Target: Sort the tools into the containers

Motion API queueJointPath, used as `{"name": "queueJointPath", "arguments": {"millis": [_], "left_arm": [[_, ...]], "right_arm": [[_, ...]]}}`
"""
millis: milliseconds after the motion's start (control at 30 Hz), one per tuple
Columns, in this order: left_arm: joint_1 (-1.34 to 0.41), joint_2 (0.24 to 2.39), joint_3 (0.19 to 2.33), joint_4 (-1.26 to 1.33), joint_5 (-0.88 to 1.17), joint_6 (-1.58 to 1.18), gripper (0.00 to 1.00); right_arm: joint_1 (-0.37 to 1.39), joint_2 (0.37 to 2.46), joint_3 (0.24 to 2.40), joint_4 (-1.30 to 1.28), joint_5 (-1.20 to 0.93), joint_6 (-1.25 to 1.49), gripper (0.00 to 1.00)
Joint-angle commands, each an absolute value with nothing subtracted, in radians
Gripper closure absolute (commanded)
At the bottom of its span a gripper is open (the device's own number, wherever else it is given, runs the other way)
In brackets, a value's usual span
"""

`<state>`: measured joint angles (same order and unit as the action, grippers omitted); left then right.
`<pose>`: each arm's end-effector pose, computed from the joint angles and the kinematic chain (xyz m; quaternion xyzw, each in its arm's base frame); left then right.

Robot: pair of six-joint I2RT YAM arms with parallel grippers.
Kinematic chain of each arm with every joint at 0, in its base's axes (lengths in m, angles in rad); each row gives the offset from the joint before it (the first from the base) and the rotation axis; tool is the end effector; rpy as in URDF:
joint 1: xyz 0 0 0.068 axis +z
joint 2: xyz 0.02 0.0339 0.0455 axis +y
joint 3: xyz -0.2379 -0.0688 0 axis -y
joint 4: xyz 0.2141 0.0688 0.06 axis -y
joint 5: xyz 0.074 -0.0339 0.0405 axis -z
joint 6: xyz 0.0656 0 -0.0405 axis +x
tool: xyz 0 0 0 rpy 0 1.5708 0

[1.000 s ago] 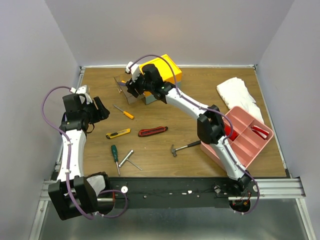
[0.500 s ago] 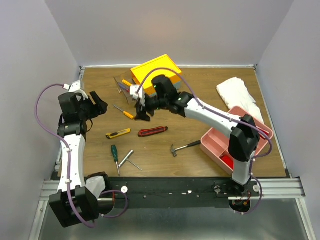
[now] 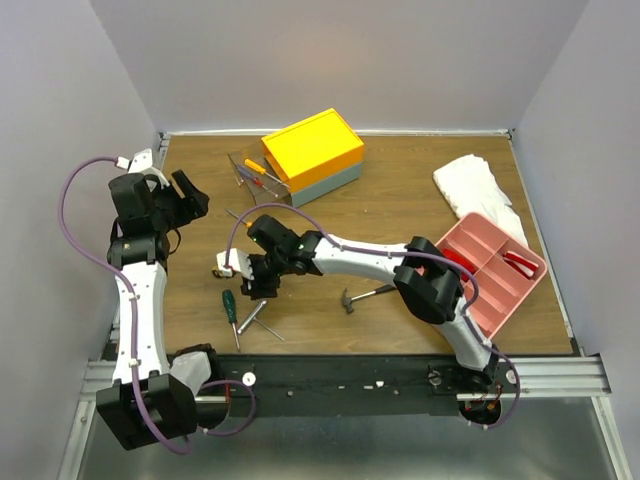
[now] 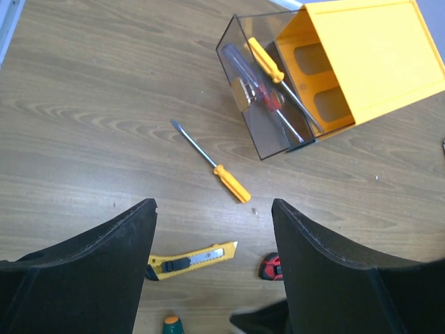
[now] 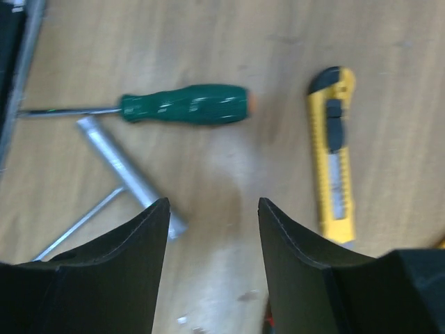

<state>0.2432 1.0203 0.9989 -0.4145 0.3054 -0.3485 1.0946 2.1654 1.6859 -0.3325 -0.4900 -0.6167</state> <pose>0.2325 0.0374 0.3140 -0.1648 0.8211 -0.1560 0.5237 0.1842 0.4244 0.1693 -0.7393 0.5231 0.3039 0.2958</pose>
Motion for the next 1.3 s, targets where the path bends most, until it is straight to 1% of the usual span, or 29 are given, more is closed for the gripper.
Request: {"name": "queueJointPath", "arguments": {"millis": [0,33,100,167,233,267,300,333,433,500,533,667,833,1267], "left_arm": [[0.249,1.000,1.000,-0.488,0.269,-0.325,0.23],[0.249,1.000,1.002,-0.498,0.261,-0.322,0.23],[0.249,0.996,1.011,-0.505,0.249,-0.318,0.23],[0.250,0.991,1.017,-0.505,0.229,-0.304,0.23],[0.250,0.991,1.038,-0.521,0.219,-0.296,0.22],[0.252,0.996,1.052,-0.538,0.198,-0.292,0.22],[0.250,1.012,1.086,-0.560,0.181,-0.294,0.22],[0.250,1.022,1.103,-0.613,0.166,-0.298,0.22],[0.255,1.029,1.126,-0.687,0.059,-0.308,0.22],[0.256,1.011,1.120,-0.699,0.008,-0.299,0.22],[0.256,1.008,1.111,-0.701,0.009,-0.292,0.22],[0.258,0.993,1.109,-0.709,-0.034,-0.287,0.21],[0.256,0.973,1.088,-0.701,-0.026,-0.287,0.21],[0.256,0.917,1.023,-0.709,-0.044,-0.255,0.21]], "right_arm": [[1.086,2.232,1.819,-0.333,-0.492,-0.609,0.42],[1.088,2.243,1.869,-0.351,-0.520,-0.600,0.42],[1.095,2.252,1.882,-0.364,-0.576,-0.623,0.42],[1.123,2.252,1.878,-0.368,-0.589,-0.661,0.40],[1.137,2.290,1.917,-0.403,-0.580,-0.631,0.38],[1.140,2.311,2.003,-0.417,-0.553,-0.585,0.38],[1.140,2.333,2.041,-0.437,-0.485,-0.533,0.38],[1.140,2.365,2.077,-0.433,-0.433,-0.406,0.38],[1.153,2.333,2.033,-0.361,-0.283,-0.196,0.33],[1.170,2.319,1.997,-0.344,-0.214,-0.122,0.31],[1.181,2.319,1.997,-0.353,-0.151,-0.027,0.30],[1.203,2.296,1.956,-0.356,-0.012,0.178,0.31],[1.232,2.327,1.994,-0.399,0.104,0.259,0.40],[1.299,2.394,2.005,-0.440,0.103,0.350,0.41]]}}
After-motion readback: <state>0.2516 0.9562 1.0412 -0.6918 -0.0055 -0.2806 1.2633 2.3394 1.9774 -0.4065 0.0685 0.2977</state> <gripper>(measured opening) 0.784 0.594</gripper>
